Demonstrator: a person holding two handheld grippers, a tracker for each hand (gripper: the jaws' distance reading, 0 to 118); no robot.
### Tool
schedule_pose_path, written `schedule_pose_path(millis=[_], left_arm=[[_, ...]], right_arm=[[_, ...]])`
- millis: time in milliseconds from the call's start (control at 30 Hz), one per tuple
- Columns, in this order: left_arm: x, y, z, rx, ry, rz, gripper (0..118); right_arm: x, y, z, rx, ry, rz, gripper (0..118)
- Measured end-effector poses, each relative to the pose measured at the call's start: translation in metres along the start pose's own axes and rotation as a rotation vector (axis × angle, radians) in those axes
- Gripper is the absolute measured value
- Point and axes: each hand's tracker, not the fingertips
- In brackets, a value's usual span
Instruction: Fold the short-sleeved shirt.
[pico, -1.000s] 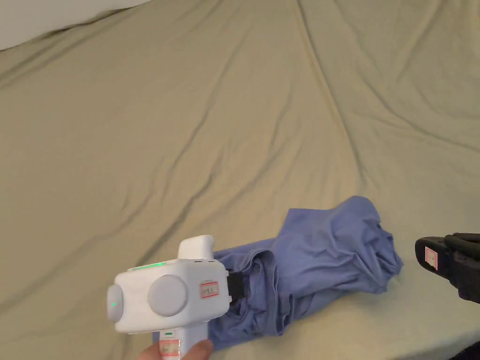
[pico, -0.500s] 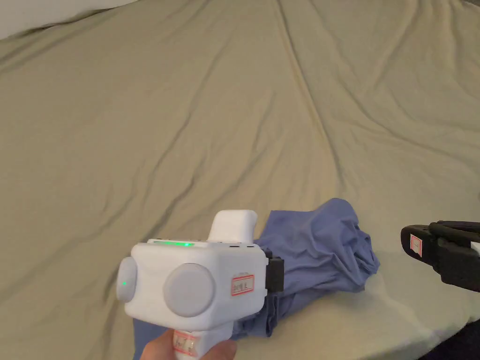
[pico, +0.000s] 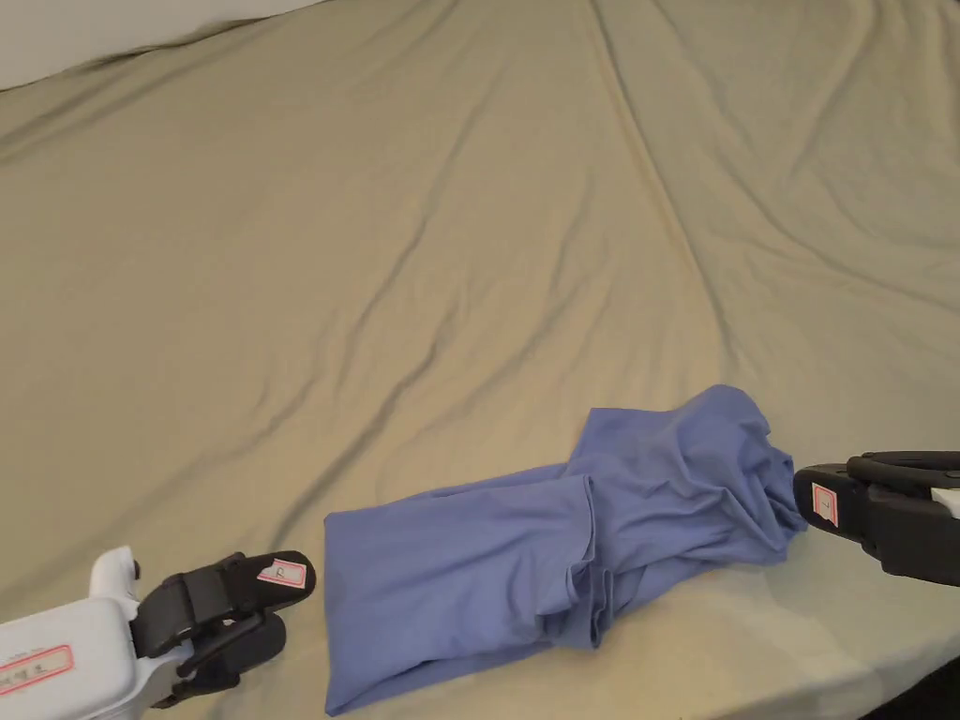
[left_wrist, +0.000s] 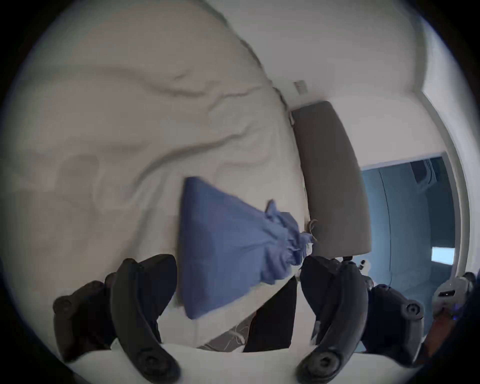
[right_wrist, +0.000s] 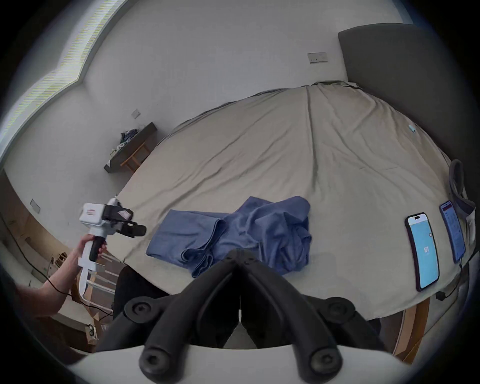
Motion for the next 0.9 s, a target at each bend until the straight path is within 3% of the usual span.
schedule_pose_path(millis=[167, 233, 267, 300, 433, 500, 633, 700, 767, 900], left_arm=[[-0.01, 0.002, -0.074, -0.12, -0.029, 0.0, 104], [0.003, 0.001, -0.087, -0.069, -0.177, -0.033, 99], [0.004, 0.004, -0.092, -0.075, -0.136, -0.019, 46], [0.007, 0.003, -0.094, -0.071, -0.127, -0.024, 20], [-0.007, 0.005, -0.08, -0.061, -0.114, -0.048, 20], [-0.01, 0.01, -0.057, -0.001, -0.032, -0.053, 20], [-0.001, 0.012, -0.004, 0.111, -0.001, -0.032, 20], [0.01, 0.011, 0.021, 0.154, 0.096, -0.042, 20], [0.021, 0.011, 0.039, 0.184, 0.193, 0.051, 20], [0.083, 0.003, 0.029, 0.23, 0.467, -0.136, 20]], right_arm=[[-0.006, 0.008, -0.009, -0.022, 0.008, 0.008, 2], [-0.006, 0.012, -0.008, -0.016, 0.007, 0.013, 2], [-0.006, 0.013, -0.007, -0.012, 0.007, 0.014, 2], [-0.006, 0.015, -0.006, -0.006, 0.007, 0.015, 2], [-0.004, 0.018, 0.002, 0.017, 0.007, 0.019, 2], [-0.003, 0.02, 0.005, 0.029, 0.007, 0.022, 2], [-0.001, 0.021, 0.008, 0.046, 0.019, 0.021, 2], [0.0, 0.02, 0.008, 0.053, 0.03, 0.02, 2], [0.002, 0.018, 0.008, 0.057, 0.041, 0.016, 2], [0.009, 0.014, 0.005, 0.064, 0.062, -0.005, 2]])
